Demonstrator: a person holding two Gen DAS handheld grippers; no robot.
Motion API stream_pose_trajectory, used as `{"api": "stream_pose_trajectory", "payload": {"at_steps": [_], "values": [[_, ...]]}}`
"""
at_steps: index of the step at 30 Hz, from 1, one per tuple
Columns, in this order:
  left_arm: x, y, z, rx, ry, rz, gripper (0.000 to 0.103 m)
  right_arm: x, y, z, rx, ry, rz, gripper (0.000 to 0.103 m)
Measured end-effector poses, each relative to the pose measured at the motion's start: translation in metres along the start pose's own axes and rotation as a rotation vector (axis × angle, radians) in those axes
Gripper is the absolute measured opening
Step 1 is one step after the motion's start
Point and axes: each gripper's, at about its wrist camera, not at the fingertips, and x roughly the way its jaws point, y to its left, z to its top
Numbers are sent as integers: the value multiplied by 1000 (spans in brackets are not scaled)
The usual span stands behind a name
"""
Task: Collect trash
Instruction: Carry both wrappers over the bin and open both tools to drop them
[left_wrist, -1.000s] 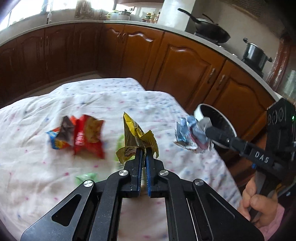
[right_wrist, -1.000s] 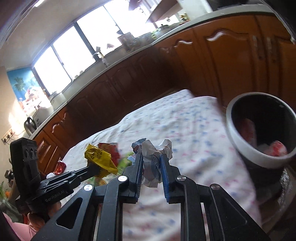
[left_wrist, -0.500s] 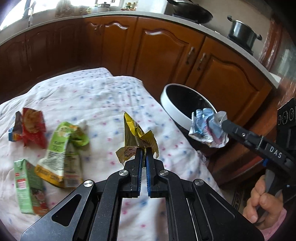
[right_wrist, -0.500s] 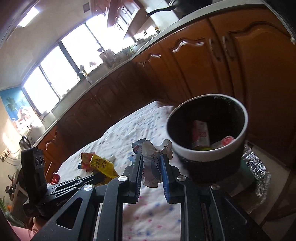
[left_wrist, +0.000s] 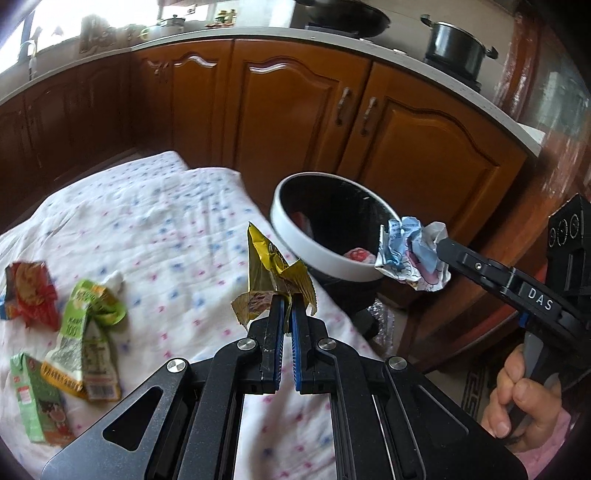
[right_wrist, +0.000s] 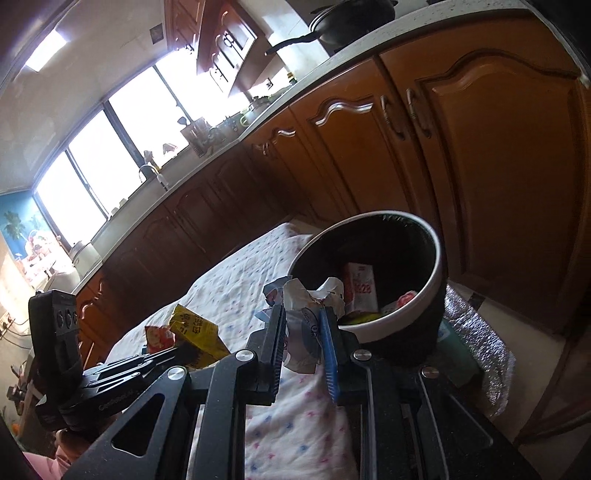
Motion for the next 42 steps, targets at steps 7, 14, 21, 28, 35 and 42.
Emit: {"api": "stream_pose_trajectory", "payload": {"at_steps": [7,14,21,28,35,42], "values": [[13,-24,21,53,-2,-41,3,-1,-16,14,9,-19,-26,19],[41,-42,51,88,21,-67,3,11,-29,37,2,-29,-71,19],[83,-48,80,99,69,-88,3,32,-41,51,-5,-19,-103,19],[116,-46,85,86,132,-88,3,50,-53,53,3,17,-119,19],[134,-55,83,89,170,-92,4,69,-59,56,-12,65,-129,24],[140,-56,82,93,170,-72,25,76,-65,58,10,84,-122,36]]}}
